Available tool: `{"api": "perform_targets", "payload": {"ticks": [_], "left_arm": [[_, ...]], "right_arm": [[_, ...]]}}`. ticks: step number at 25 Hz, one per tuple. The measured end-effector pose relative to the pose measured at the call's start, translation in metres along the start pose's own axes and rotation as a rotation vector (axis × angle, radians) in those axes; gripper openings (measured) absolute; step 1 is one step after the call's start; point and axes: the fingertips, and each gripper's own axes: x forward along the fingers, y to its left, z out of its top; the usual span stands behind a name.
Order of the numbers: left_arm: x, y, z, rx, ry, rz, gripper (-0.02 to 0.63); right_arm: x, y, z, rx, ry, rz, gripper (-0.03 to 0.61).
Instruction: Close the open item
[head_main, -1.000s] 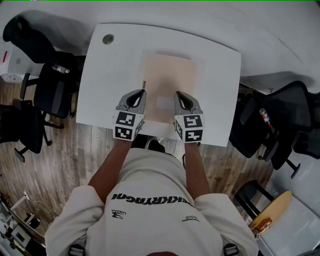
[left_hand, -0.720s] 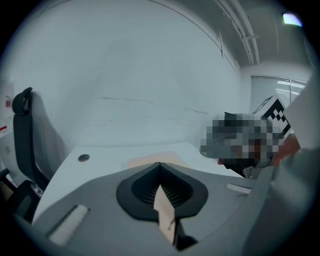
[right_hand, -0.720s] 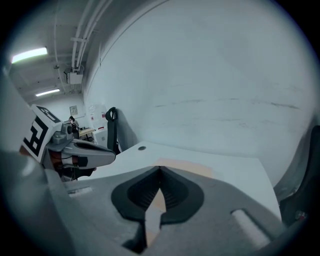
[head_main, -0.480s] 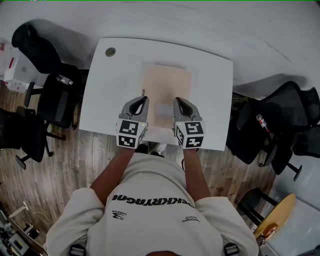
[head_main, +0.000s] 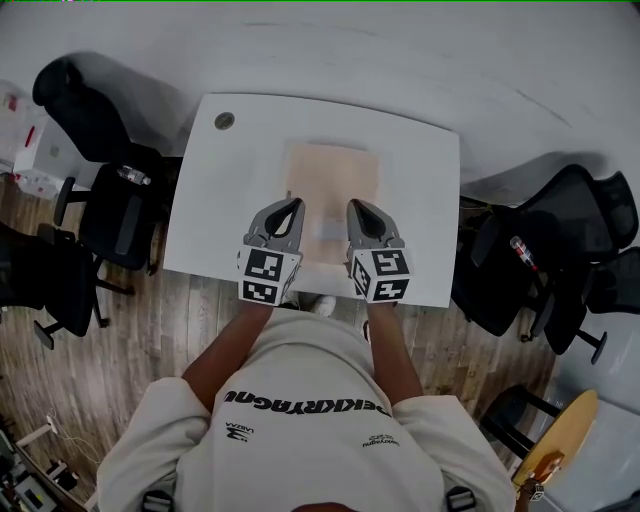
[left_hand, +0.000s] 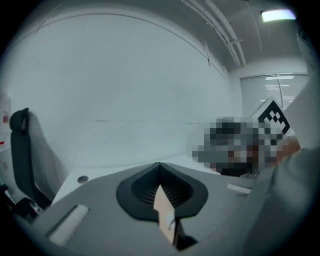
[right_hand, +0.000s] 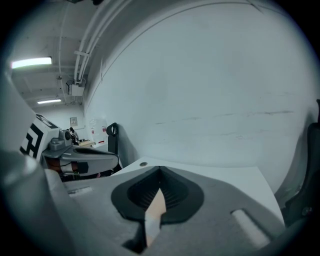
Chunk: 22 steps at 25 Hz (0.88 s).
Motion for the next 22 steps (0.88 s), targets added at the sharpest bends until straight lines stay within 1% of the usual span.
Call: {"api": "perform_targets", "payload": {"ticks": [3,11,17,22], "left_arm": [[-0.002,0.003,0.007,0.024,-0.017,0.007,0.005],[-0.007,-0.002,0.021,0.057,-0.065,0.005,0.005],[-0.009,-0.013,0.037,0.062,-0.113,-0.020,0.005],[-0.007,-0.025,0.053,0.062,-0.147,-0.061,0.005]], "right_arm": [[-0.003,0.000,0.006,-0.001,-0.021,-0.004,-0.002],[-0.015,0.003,0.022,0.003,-0.095,-0.014,-0.002],[-0.023,-0.002,0.035,-0.004,-0.144,-0.020,-0.002],[-0.028,-0.005,0.044,-0.020,-0.172,-0.010,-0.002]]}}
